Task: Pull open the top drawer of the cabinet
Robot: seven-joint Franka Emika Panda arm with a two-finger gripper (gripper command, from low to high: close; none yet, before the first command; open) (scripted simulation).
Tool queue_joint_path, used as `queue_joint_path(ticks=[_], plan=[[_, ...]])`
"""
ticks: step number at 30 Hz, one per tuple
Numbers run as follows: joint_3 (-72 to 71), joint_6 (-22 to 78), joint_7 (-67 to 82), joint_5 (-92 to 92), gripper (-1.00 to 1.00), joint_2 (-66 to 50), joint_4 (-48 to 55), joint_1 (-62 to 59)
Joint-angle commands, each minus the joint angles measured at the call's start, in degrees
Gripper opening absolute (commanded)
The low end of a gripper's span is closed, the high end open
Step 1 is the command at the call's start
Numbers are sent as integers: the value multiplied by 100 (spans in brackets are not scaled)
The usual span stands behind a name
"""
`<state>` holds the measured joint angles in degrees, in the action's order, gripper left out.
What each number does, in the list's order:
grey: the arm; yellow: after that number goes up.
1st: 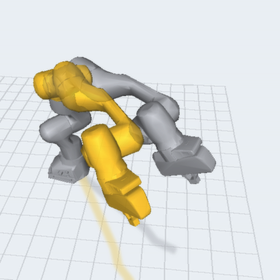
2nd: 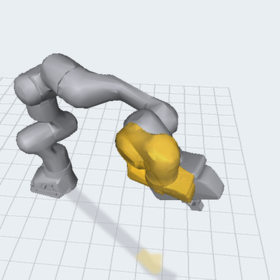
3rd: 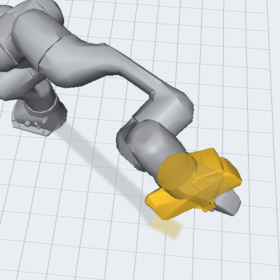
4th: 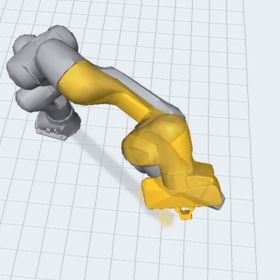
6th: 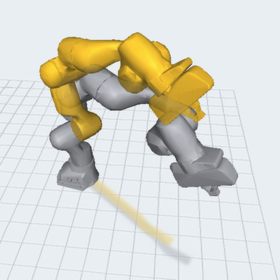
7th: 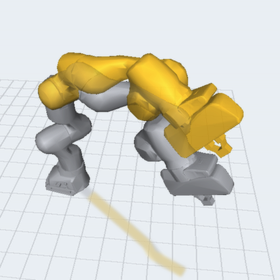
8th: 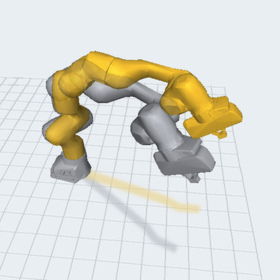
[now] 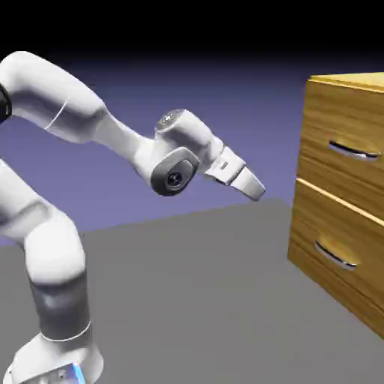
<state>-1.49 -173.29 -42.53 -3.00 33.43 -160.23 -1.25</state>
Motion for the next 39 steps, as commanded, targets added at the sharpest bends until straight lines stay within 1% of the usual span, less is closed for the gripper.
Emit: queue_joint_path(ticks=[1,39], plan=[[-124,59,-6,-250,0,64,64,-161],[-4823,2310,-235,-9718,0,2505,2501,-6268]])
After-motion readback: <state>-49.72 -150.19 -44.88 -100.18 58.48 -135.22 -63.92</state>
